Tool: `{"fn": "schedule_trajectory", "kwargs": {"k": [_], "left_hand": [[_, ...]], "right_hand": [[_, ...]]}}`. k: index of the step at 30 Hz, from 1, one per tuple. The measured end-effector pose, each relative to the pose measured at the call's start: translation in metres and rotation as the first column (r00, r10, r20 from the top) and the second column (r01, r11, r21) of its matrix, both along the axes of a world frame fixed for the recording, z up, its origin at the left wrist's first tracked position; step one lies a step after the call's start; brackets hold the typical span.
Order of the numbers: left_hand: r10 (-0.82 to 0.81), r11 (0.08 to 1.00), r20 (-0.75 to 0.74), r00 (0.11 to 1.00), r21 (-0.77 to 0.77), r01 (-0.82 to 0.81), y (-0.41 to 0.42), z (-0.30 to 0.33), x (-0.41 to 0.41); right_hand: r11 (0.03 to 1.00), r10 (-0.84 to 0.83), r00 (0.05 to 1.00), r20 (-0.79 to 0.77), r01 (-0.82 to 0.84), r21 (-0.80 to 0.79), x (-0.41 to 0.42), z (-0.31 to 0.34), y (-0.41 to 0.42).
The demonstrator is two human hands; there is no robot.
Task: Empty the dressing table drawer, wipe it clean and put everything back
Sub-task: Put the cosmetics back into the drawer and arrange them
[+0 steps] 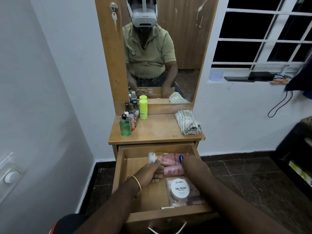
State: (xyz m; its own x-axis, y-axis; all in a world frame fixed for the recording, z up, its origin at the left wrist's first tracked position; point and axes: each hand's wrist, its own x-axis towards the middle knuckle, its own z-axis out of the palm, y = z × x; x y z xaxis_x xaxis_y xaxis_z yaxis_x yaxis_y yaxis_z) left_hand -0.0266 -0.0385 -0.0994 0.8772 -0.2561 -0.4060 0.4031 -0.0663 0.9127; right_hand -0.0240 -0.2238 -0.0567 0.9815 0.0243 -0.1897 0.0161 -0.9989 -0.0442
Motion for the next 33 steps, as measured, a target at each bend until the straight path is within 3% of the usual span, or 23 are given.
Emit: {"fn": "schedule_trajectory", "kwargs": {"k": [7, 14, 20, 23, 26, 33], "left_hand": [[-0.116, 0.988, 0.021, 0.993, 0.102, 0.113, -0.004, 0.002, -0.003], [-0.136, 0.975, 0.002, 0.991, 0.179, 0.133, -0.004, 0.002, -0.004], [-0.162, 0.956, 0.039, 0.986, 0.254, 0.147, -0.001, 0.008, -0.010], [-0.108, 0.956, 0.081, 0.991, 0.283, 0.081, 0.000, 0.013, -0.008], [-0.007, 0.969, 0.165, 0.986, 0.246, -0.035, 0.002, 0.022, -0.008], [0.285, 0.951, 0.352, 0.892, 0.010, -0.308, 0.014, 0.043, -0.012]], "right_hand": [[0.981, 0.182, 0.979, 0.096, -0.175, -0.078, -0.006, -0.003, -0.003], [0.973, 0.219, 0.975, -0.027, -0.220, -0.070, -0.001, -0.009, -0.004], [0.962, 0.255, 0.967, -0.027, -0.256, -0.098, -0.003, -0.007, -0.004], [0.959, 0.274, 0.960, 0.066, -0.267, -0.096, -0.002, 0.005, 0.000], [0.969, 0.234, 0.946, 0.225, -0.246, 0.024, 0.002, 0.023, 0.010], [0.894, 0.155, 0.853, 0.498, -0.336, 0.297, 0.020, 0.063, 0.052]]}}
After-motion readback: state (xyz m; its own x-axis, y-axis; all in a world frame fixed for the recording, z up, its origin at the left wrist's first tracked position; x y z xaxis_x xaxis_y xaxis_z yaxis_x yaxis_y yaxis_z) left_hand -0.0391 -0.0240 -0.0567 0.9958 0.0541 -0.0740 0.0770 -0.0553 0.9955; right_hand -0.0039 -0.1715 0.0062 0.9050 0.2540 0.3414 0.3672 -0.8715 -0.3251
